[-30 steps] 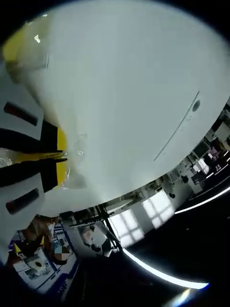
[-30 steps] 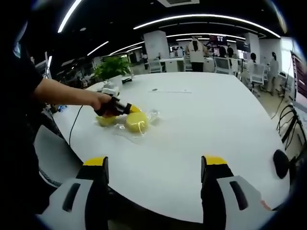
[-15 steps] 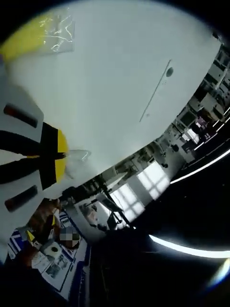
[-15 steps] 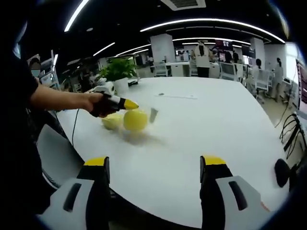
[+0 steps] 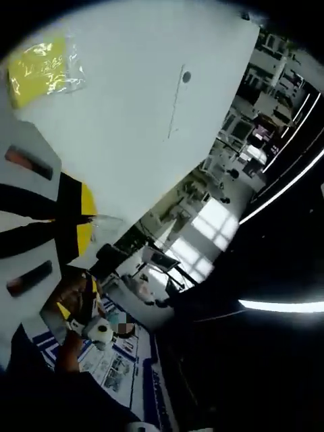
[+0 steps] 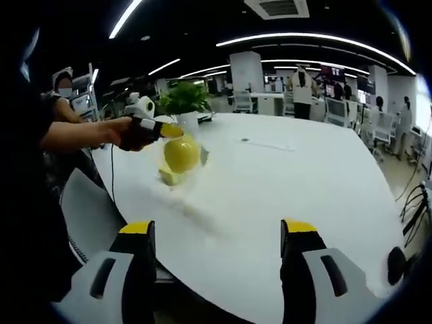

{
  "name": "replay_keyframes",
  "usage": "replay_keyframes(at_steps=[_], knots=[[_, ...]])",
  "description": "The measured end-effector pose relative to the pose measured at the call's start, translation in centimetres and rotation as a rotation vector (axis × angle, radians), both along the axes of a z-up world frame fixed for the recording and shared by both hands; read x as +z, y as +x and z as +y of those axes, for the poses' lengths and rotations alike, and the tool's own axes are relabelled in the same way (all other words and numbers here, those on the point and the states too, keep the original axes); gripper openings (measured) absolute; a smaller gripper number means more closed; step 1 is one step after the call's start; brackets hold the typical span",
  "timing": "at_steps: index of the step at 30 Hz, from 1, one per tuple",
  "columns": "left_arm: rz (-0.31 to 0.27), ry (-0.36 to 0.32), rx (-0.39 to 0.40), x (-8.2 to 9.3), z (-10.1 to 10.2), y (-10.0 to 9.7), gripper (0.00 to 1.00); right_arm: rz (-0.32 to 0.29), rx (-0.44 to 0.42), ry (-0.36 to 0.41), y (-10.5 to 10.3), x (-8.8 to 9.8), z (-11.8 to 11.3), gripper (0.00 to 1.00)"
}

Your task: Compare the silicone blocks by pressing each to a similar depth, holding the contact briefly, and releasing to observe deformation and rebound differences across the visible hardness samples.

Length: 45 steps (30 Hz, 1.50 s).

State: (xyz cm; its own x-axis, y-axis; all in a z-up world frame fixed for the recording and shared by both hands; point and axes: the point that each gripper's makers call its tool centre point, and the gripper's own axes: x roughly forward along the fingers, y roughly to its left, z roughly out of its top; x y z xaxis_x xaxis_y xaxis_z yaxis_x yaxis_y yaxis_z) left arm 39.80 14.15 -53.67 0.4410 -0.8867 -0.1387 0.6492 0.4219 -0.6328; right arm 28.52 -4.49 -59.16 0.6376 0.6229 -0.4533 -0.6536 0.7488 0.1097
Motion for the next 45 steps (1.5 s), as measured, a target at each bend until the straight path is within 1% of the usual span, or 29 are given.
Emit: replay_keyframes(at_steps=[1,2,3,4,5,6,7,8,9,10,11,12,15,16,20,21,26,28,31,33,34,38,40,41,42,43,44,45], knots=[[-0.014,-0.004,0.006,1.0,0.4,-0.1,0.00,0.000,0.014,0.000,0.1,0.2,0.5,0.70],[-0.047,-0.005,0.005,2.0,0.7,-0.2,0.00,-0.001,0.022,0.001,0.2,0.5,0.8,0.70],[-0.069,-0.010,0.011,3.5,1.1,-0.3,0.00,-0.010,0.039,0.002,0.2,0.8,1.3,0.70],[-0.068,-0.017,0.022,4.4,1.5,-0.3,0.00,-0.016,0.051,0.003,0.3,1.1,1.6,0.70],[-0.092,-0.024,0.024,5.7,1.8,-0.5,0.00,-0.024,0.063,0.002,0.4,1.4,2.0,0.69],[-0.121,-0.029,0.025,6.7,2.0,-0.6,0.00,-0.028,0.071,0.000,0.4,1.5,2.3,0.69],[-0.124,-0.040,0.024,7.4,2.2,-0.8,0.00,-0.035,0.085,-0.002,0.5,1.6,2.7,0.70],[-0.142,-0.070,0.024,8.6,2.4,-0.9,0.00,-0.039,0.091,-0.006,0.5,1.5,2.9,0.69],[-0.149,-0.102,0.028,9.4,2.5,-1.0,0.00,-0.041,0.097,-0.012,0.5,1.4,3.1,0.69],[-0.140,-0.138,0.038,10.2,2.7,-1.1,0.00,-0.039,0.104,-0.019,0.5,1.1,3.3,0.69],[-0.133,-0.154,0.028,10.6,2.7,-1.3,0.00,-0.034,0.107,-0.025,0.5,0.9,3.3,0.69],[-0.144,-0.148,0.025,10.7,2.8,-1.4,0.00,-0.032,0.107,-0.032,0.5,0.7,3.4,0.69],[-0.143,-0.150,0.017,11.2,2.5,-2.0,0.00,-0.027,0.105,-0.025,0.4,0.5,3.5,0.70],[-0.157,-0.147,0.008,11.4,2.4,-2.5,0.00,-0.025,0.104,-0.024,0.3,0.4,3.6,0.70],[-0.148,-0.145,-0.019,11.2,2.0,-3.3,0.00,-0.015,0.105,-0.023,0.1,-0.3,4.0,0.70],[-0.137,-0.147,-0.021,11.0,1.9,-3.4,0.00,-0.015,0.107,-0.023,0.1,-0.3,4.2,0.70],[-0.127,-0.146,-0.028,10.9,1.8,-4.1,0.00,-0.029,0.132,0.010,-0.7,0.3,5.2,0.70],[-0.117,-0.172,-0.029,11.4,1.7,-4.2,0.00,-0.036,0.142,0.017,-1.0,0.4,5.5,0.70],[-0.126,-0.210,-0.024,12.4,1.6,-4.2,0.00,-0.033,0.158,0.022,-1.3,0.4,5.6,0.67],[-0.131,-0.234,-0.028,13.0,1.5,-4.3,0.00,-0.056,0.174,0.032,-1.6,1.0,5.8,0.64],[-0.127,-0.245,-0.023,13.2,1.6,-4.3,0.00,-0.058,0.181,0.041,-1.7,1.1,5.9,0.64],[-0.124,-0.269,-0.034,13.7,1.4,-4.5,0.00,-0.068,0.192,0.057,-1.8,1.5,6.3,0.72],[-0.120,-0.268,-0.036,13.6,1.4,-4.5,0.00,-0.077,0.197,0.087,-1.6,2.1,6.7,0.76],[-0.119,-0.265,-0.045,13.6,1.3,-4.7,0.00,-0.082,0.203,0.102,-1.5,2.4,7.0,0.77],[-0.114,-0.264,-0.048,13.5,1.3,-4.8,0.00,-0.101,0.215,0.146,-1.4,3.4,7.8,0.80],[-0.111,-0.262,-0.050,13.4,1.2,-4.9,0.00,-0.111,0.221,0.164,-1.2,3.9,8.1,0.82],[-0.109,-0.263,-0.054,13.4,1.2,-5.0,0.00,-0.134,0.231,0.200,-0.9,4.9,8.8,0.84],[-0.104,-0.264,-0.054,13.3,1.2,-5.0,0.00,-0.155,0.241,0.214,-0.7,5.4,9.2,0.83]])
